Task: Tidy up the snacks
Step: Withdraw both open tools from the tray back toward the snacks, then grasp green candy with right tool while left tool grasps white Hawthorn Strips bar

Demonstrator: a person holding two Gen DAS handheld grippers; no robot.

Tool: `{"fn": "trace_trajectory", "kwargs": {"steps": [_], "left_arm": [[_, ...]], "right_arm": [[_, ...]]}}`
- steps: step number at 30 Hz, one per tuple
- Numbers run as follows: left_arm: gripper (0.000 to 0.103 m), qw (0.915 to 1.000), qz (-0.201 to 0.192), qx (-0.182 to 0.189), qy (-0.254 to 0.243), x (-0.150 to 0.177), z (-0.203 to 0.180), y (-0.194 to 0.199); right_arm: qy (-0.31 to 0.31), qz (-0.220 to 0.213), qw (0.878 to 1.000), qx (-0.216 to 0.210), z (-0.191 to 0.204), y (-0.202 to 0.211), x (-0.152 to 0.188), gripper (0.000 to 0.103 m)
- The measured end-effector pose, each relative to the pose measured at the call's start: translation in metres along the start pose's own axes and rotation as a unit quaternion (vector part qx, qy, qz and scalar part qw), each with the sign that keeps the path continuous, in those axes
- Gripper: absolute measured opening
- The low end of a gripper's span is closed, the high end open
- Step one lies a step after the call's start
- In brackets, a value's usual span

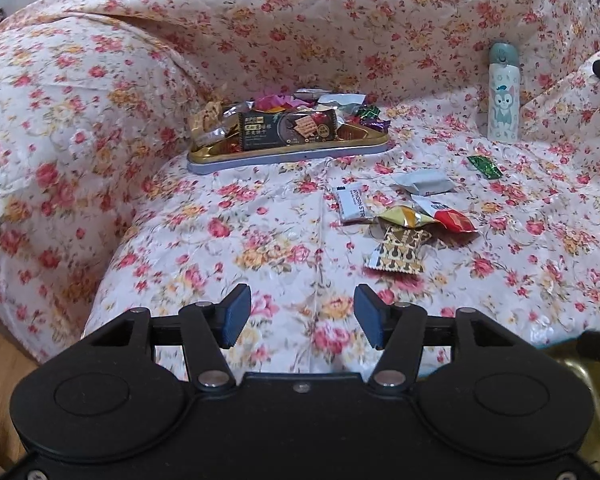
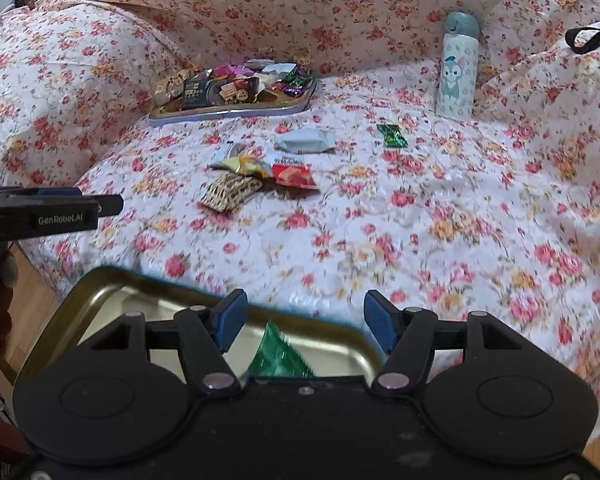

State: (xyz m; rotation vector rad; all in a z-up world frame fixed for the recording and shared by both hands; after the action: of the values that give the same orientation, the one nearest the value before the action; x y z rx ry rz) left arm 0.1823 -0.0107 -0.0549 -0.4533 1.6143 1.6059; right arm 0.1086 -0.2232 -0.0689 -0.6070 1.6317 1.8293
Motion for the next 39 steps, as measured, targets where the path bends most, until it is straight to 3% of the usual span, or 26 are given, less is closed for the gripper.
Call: {"fn": "trace_trajectory", "kwargs": {"steps": [14, 21, 34, 39], "left_arm": [[0.062, 0.9981, -0.016, 0.031, -0.05, -0.041, -0.011, -0.057], [0.062, 0.9977, -0.009, 0.056, -0.037, -0.054, -0.017, -0.09], [0.062, 0.9974, 0.001, 0.067, -0.028, -0.065, -0.025, -0.134], [0.062, 0.9972, 0.008, 0.066, -0.033, -0.061, -0.023, -0.149]], "right_arm": [[-0.019, -0.004, 1.0, 0.016, -0.026, -0.06, -0.055, 0.068], [-0.034, -0.023, 0.999, 0.031, -0.045, -0.092, -0.083, 0.068], [-0.032, -0.074, 0.994, 0.069, -0.067, -0.154, -0.124, 0.07], [-0.041, -0.074, 0.994, 0.075, -0.073, -0.176, -0.129, 0.07]]}}
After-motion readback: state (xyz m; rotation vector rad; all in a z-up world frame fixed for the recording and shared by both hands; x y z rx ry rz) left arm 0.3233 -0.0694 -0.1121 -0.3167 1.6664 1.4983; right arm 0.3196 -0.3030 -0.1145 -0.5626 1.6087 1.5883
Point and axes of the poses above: each gripper's, at about its wrist camera, not at the fingertips, and y roughly against the way its jaws point, z to its left, x to its underside, the point moved 6 cm from there along -y, roughly the way its jaws point, and after that the axes turned 4 degrees about -y, right-handed, at the moved point
